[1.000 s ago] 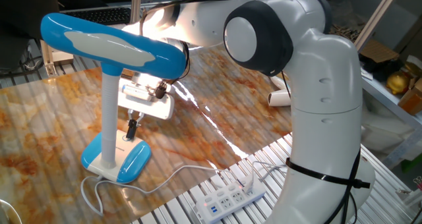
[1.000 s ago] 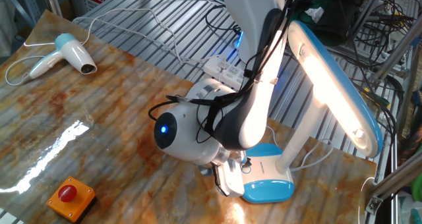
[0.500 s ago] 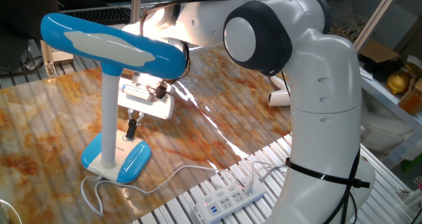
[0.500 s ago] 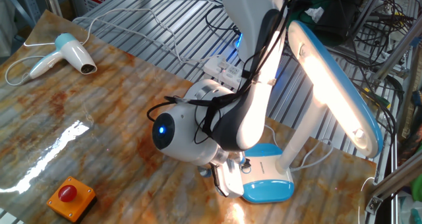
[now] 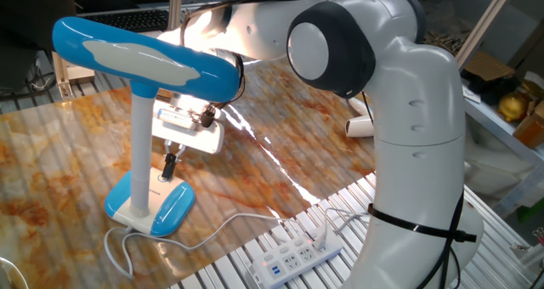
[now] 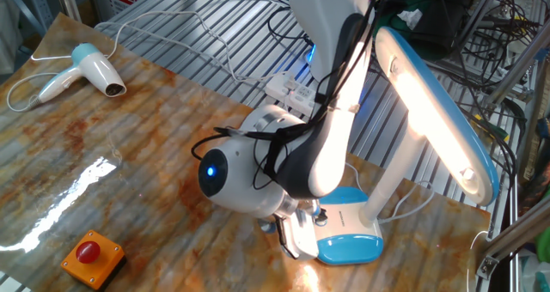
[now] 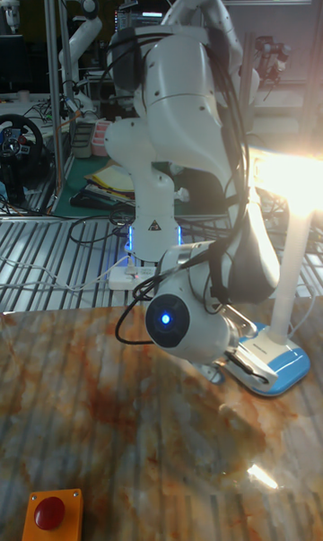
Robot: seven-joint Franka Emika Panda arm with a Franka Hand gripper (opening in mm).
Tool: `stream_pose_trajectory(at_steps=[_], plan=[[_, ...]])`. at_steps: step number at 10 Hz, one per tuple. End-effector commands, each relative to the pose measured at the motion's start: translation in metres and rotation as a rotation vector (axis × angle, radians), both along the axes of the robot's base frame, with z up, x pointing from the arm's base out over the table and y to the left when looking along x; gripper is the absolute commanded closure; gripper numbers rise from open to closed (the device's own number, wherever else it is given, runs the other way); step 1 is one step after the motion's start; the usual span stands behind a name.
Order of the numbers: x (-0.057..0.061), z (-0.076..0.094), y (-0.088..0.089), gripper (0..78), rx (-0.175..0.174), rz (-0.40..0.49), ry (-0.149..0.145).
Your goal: Turn off the desk lamp by pressing the button
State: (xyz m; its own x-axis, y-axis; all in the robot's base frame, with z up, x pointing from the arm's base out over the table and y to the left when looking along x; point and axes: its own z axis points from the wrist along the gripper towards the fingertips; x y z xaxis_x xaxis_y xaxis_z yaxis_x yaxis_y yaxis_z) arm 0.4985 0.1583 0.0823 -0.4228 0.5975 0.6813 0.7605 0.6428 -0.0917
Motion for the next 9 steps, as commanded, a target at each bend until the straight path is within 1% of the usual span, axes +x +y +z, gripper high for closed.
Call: stream_pose_trajectory(at_steps=[1,2,5,8,9], plan=[[0.0023,0.0002,0.0036,77.6,-0.004,-0.004,0.003],[0.0023,0.0002,0.0036,77.6,-0.005,-0.004,0.003],[0.0029,0.0004,0.0032,77.6,-0.023,-0.012,0.021],[0.0036,-0.0025,0.0039,77.6,-0.061,-0.012,0.037],[0.0036,-0.0027,0.0036,77.6,-0.066,-0.014,0.041]])
